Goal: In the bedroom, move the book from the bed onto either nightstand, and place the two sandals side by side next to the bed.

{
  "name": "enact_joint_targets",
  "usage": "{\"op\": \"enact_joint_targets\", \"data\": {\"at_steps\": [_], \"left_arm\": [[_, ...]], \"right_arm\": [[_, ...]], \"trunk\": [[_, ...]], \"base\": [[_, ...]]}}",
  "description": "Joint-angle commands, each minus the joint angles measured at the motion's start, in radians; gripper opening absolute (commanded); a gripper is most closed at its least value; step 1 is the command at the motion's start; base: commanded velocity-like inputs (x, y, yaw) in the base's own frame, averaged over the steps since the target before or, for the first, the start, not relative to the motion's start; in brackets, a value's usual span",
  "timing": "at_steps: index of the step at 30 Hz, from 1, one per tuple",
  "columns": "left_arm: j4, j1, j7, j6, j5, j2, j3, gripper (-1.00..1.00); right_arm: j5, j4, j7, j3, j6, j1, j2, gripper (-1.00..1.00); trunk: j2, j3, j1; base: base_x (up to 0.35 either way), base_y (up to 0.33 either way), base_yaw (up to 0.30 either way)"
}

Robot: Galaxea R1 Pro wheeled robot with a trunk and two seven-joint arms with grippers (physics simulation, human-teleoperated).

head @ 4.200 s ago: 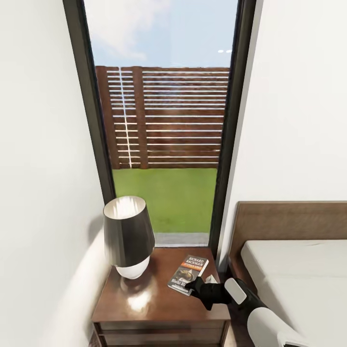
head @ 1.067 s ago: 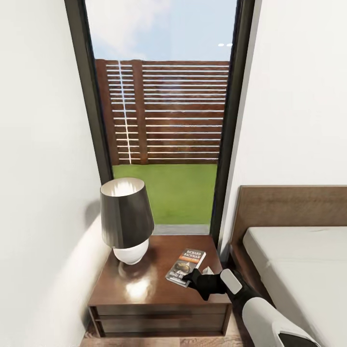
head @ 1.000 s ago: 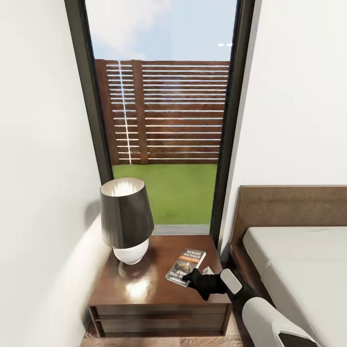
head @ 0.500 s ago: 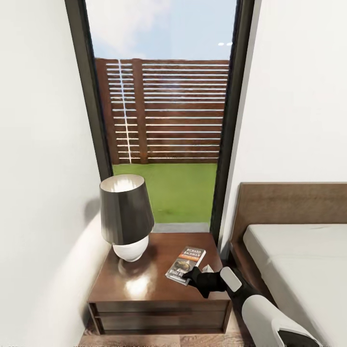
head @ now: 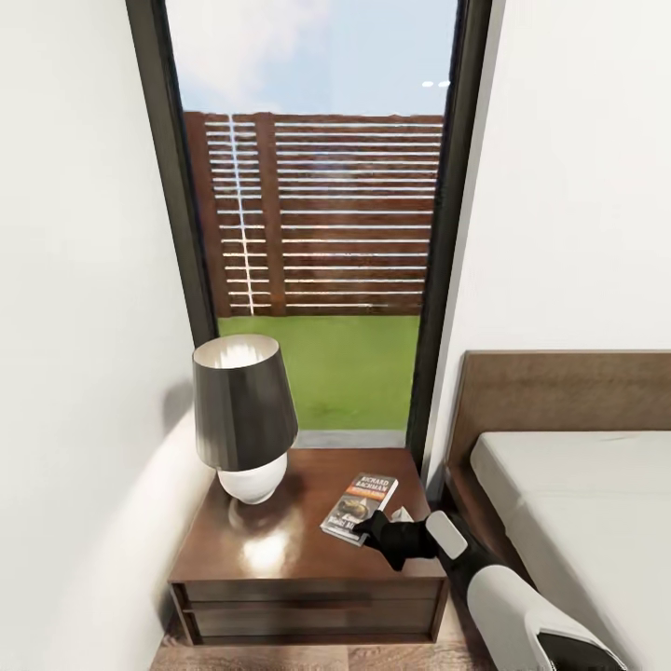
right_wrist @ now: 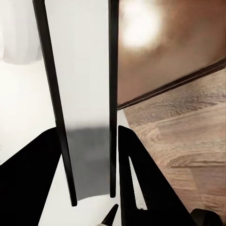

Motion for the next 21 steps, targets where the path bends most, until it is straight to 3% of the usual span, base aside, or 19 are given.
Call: {"op": "enact_joint_targets", "data": {"at_steps": [1,8,18,21], "left_arm": [[0.001,-0.001,0.002,-0.003,0.008,0.000,-0.008,1.00],[0.001,-0.001,0.002,-0.003,0.008,0.000,-0.008,1.00],[0.001,-0.001,0.001,-0.003,0.008,0.000,-0.008,1.00],[0.001,-0.001,0.001,-0.003,0.008,0.000,-0.008,1.00]], "right_arm": [[0.009,0.000,0.002,-0.008,0.005,-0.004,0.001,-1.00],[0.004,0.000,-0.027,-0.009,0.005,-0.018,0.001,-1.00],[-0.064,0.000,-0.094,-0.008,0.004,-0.028,0.001,-1.00],[-0.074,-0.001,-0.110,-0.008,0.004,-0.029,0.001,-1.00]], "trunk": [[-0.008,-0.004,0.004],[-0.057,-0.026,0.031],[-0.057,-0.026,0.031],[-0.078,-0.036,0.042]], "base": [[0.000,0.000,0.000],[0.000,0.000,0.000],[0.000,0.000,0.000],[0.000,0.000,0.000]]}}
